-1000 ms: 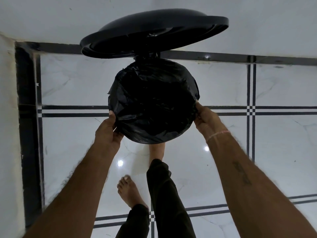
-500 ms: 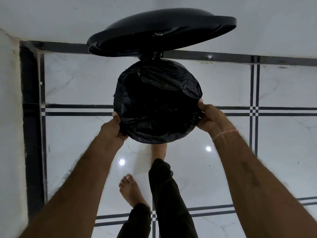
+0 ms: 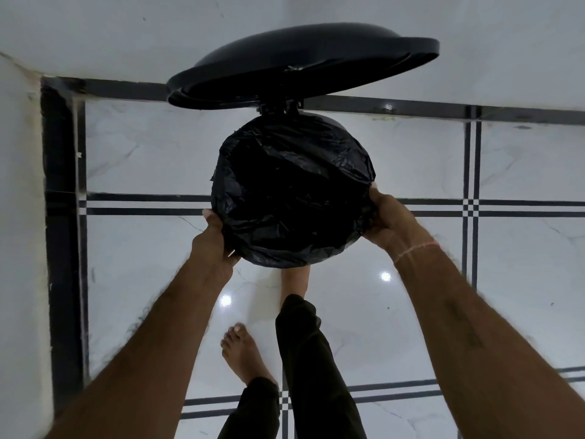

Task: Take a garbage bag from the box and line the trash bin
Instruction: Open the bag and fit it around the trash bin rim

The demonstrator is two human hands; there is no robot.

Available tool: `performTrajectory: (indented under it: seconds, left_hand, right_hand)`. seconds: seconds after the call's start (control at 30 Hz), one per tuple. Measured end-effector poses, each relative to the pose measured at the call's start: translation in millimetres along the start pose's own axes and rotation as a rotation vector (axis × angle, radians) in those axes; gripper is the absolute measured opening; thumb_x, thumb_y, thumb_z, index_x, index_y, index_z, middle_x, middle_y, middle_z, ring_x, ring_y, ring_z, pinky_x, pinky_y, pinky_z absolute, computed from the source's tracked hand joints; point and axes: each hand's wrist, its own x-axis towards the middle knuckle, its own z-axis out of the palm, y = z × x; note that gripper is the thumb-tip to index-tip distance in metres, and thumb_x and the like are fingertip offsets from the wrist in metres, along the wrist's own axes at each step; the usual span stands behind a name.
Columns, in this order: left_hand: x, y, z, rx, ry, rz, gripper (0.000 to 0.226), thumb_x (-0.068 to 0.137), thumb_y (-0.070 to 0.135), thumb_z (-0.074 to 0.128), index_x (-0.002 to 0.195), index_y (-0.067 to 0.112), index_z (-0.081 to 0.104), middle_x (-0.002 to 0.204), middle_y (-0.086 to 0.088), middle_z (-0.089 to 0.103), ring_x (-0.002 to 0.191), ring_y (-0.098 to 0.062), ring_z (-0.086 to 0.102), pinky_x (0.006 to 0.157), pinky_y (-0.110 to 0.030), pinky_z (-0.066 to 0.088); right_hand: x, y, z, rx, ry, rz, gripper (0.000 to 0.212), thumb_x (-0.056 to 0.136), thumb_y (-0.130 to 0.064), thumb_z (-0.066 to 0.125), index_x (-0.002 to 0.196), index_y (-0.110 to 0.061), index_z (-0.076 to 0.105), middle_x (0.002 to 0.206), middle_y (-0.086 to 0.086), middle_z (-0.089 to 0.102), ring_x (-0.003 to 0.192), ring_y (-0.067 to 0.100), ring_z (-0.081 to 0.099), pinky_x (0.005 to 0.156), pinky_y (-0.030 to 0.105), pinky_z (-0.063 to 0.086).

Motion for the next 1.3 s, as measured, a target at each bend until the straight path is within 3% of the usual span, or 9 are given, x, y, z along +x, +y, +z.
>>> performTrajectory:
  seconds: [0.1,0.17,0.27,0.57,0.8,0.93,1.03,1.17,1.3]
  left_hand:
    - [0.2,0.5,6.7,0.044,0.211,0.146,0.053,0.107,0.058,0.037,0.119,0.013,0.06,0.103,0.001,0.061,0.098,-0.018,0.059,0.094,-0.037,0.049]
    - [3.8,7.3,11.8,0.087,0.266,0.33,0.044,0.107,0.051,0.042,0.093,0.015,0.063,0.087,0.005,0.058,0.085,-0.015,0.054,0.084,-0.03,0.045]
    - [8.2,23.4,21.6,0.165,0.184,0.484,0.041,0.105,0.044,0.053,0.075,0.018,0.058,0.073,0.009,0.056,0.067,-0.004,0.054,0.072,-0.02,0.045]
    - [20.7,58.9,28.7,0.192,-0.05,0.413,0.029,0.097,0.037,0.071,0.077,0.017,0.064,0.072,0.007,0.066,0.057,-0.002,0.062,0.051,-0.013,0.048]
    - [29.5,73.6,22.9,0.092,-0.181,0.177,0.036,0.097,0.038,0.071,0.123,0.014,0.075,0.12,-0.004,0.078,0.111,-0.022,0.074,0.101,-0.04,0.057]
    - [33.4,73.7,23.2,0.093,-0.175,0.177,0.03,0.099,0.034,0.069,0.119,0.013,0.076,0.114,-0.002,0.079,0.106,-0.018,0.076,0.092,-0.035,0.06]
    - [32.9,77.2,25.3,0.128,-0.17,0.227,0.019,0.101,0.026,0.066,0.113,0.017,0.078,0.104,0.004,0.08,0.099,-0.014,0.074,0.081,-0.029,0.06]
    - [22.4,87.6,30.4,0.218,-0.171,0.222,0.039,0.096,0.057,0.063,0.108,0.023,0.076,0.11,0.006,0.075,0.102,-0.016,0.07,0.077,-0.031,0.057]
    - [18.6,97.5,37.1,0.284,-0.21,0.194,0.053,0.082,0.062,0.077,0.119,0.024,0.077,0.118,0.005,0.074,0.109,-0.021,0.071,0.074,-0.036,0.059]
  right_hand:
    - [-5.2,9.3,2.9,-0.221,0.201,-0.328,0.026,0.102,-0.039,0.062,0.108,-0.014,0.065,0.106,0.003,0.07,0.096,0.021,0.067,0.077,0.034,0.058]
    - [-9.0,12.5,10.1,-0.327,0.319,-0.616,0.025,0.096,-0.044,0.066,0.108,-0.022,0.064,0.11,0.002,0.07,0.101,0.02,0.068,0.085,0.035,0.059]
    - [-8.3,3.9,24.5,-0.41,0.24,-0.832,0.029,0.091,-0.045,0.071,0.115,-0.03,0.066,0.115,0.0,0.069,0.106,0.013,0.067,0.089,0.026,0.056]
    - [27.3,-43.7,51.2,-0.249,0.076,-0.636,0.023,0.089,-0.027,0.081,0.075,-0.014,0.069,0.074,0.002,0.067,0.074,0.018,0.064,0.082,0.038,0.063]
    - [31.0,-77.7,57.0,-0.486,-0.032,-0.5,0.022,0.094,-0.007,0.074,0.076,-0.014,0.065,0.068,0.003,0.063,0.045,0.005,0.059,0.048,0.02,0.049]
    - [23.7,-85.8,53.5,-0.68,-0.119,-0.52,0.031,0.092,0.011,0.053,0.082,-0.011,0.071,0.077,0.008,0.067,0.065,0.015,0.061,0.062,0.027,0.053]
    - [18.0,-87.8,51.2,-0.655,-0.149,-0.486,0.025,0.094,-0.006,0.055,0.097,-0.009,0.079,0.095,0.007,0.075,0.085,0.019,0.068,0.08,0.033,0.054]
    - [11.6,-88.0,56.6,-0.649,-0.174,-0.455,0.038,0.095,-0.047,0.07,0.103,-0.01,0.078,0.096,-0.002,0.076,0.078,0.01,0.07,0.067,0.022,0.054]
    - [10.9,-85.3,71.1,-0.535,-0.209,-0.485,0.029,0.095,-0.033,0.075,0.103,-0.005,0.072,0.09,0.007,0.071,0.062,0.008,0.069,0.052,0.02,0.053]
